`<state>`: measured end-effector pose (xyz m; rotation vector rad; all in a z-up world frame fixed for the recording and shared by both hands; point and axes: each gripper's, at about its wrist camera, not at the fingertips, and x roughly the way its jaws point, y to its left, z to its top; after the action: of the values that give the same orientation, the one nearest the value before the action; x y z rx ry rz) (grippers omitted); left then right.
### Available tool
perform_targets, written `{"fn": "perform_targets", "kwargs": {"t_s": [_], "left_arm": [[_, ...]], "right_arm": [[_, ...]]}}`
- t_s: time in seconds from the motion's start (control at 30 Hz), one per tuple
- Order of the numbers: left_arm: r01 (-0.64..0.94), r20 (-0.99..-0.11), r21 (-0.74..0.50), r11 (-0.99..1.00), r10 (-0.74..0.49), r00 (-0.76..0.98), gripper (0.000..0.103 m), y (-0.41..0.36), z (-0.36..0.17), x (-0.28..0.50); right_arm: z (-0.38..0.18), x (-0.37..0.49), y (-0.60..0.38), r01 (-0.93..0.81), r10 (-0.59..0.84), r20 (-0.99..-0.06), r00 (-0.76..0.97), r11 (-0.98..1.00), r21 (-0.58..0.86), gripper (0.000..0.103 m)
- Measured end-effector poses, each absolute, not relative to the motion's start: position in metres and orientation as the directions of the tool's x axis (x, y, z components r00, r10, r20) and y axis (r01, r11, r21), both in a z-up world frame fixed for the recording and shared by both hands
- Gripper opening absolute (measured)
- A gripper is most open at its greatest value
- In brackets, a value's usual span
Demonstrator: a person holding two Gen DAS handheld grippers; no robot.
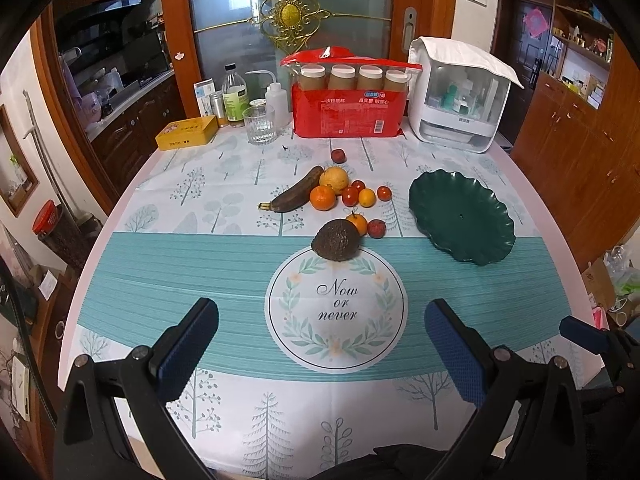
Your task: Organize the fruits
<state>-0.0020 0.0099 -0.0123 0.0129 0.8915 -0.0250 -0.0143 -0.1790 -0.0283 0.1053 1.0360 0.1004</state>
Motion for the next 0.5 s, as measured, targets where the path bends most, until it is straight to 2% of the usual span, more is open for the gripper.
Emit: {"fn": "perform_targets", "kwargs": {"t_s": [0.5], "left_arm": [[0.114, -0.798, -0.052, 0.992, -0.11, 0.593, 0.102, 0.032, -0.01, 0.006]], "right_arm": [[-0.028, -0.023, -0.173, 0.031, 0.126, -0.854, 0.506, 0.986, 0.163, 0.103]]}}
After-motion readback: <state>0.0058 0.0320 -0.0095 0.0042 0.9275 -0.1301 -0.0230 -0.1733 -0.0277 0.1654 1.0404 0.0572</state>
